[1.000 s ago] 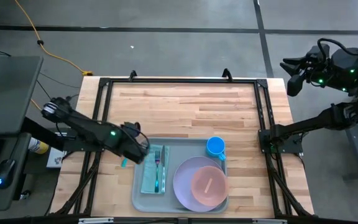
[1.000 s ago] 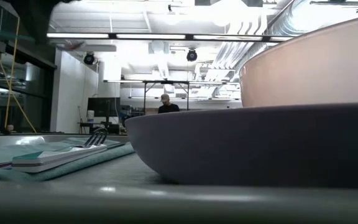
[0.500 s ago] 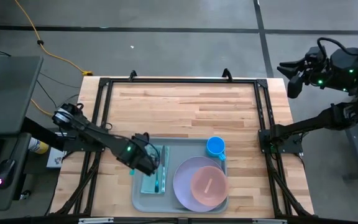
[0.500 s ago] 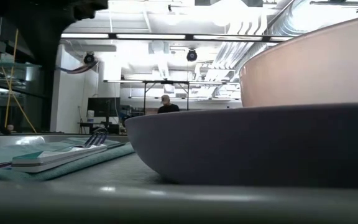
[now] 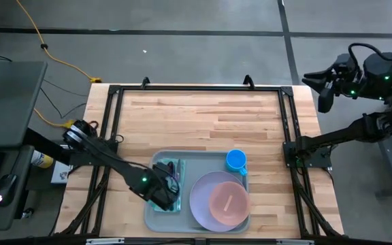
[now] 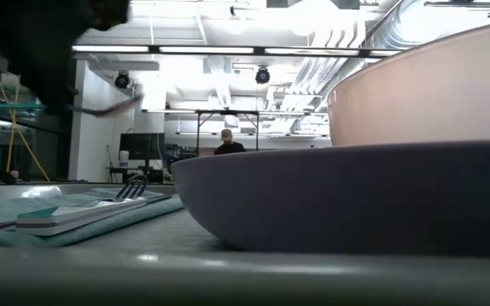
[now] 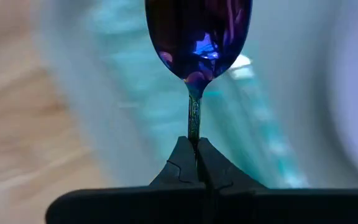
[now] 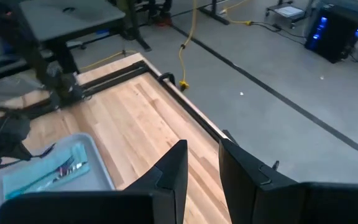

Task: Set up tray
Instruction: Put the violet spoon on the light green table napkin to the left of the violet fork

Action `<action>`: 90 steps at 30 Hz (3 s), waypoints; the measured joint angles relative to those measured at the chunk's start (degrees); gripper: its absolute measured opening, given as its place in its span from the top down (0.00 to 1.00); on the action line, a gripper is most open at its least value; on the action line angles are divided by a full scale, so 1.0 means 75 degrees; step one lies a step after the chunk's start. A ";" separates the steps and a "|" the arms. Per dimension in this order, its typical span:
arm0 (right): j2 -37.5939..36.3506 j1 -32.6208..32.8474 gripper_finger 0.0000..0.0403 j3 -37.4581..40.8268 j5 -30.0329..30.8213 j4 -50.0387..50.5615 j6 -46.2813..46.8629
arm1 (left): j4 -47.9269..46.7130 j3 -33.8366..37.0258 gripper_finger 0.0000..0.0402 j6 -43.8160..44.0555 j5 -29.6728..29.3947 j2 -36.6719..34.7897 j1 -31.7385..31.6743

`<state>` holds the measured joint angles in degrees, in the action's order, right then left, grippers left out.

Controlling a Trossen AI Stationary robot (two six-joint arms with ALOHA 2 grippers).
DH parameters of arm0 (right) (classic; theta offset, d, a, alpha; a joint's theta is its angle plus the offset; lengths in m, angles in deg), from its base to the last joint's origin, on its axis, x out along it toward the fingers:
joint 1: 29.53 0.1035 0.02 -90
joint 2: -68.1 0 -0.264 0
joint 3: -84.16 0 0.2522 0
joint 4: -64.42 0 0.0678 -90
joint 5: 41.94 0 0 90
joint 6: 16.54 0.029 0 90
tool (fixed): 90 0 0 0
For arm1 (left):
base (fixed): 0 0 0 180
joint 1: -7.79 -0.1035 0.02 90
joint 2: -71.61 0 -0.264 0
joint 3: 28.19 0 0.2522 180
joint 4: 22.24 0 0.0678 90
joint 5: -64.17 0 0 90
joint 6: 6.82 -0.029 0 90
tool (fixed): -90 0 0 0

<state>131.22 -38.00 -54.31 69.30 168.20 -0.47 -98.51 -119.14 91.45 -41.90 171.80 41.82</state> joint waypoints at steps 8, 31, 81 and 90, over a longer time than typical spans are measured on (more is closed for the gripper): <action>-0.0211 0.0000 0.83 0.0000 -0.0553 -0.0003 -0.0964 | 0.0397 -0.0021 0.97 -0.0007 0.0448 0.0582 -0.0743; -0.1133 0.0000 0.83 -0.0010 -0.1371 0.0001 -0.1352 | -0.2290 -0.0007 0.97 0.0015 0.0690 -0.0551 -0.2393; -0.1164 0.0000 0.83 -0.0006 -0.1290 0.0000 -0.0600 | 0.1000 0.4933 0.97 -0.0071 -0.0570 -0.5665 -0.1765; -0.1164 0.0000 0.83 -0.0006 -0.1287 0.0000 -0.0767 | 0.1357 0.3794 0.97 -0.0038 -0.0138 -0.3443 -0.1701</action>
<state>122.49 -38.00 -54.35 59.65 168.20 -6.22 -88.33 -90.68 91.17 -42.94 145.98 29.06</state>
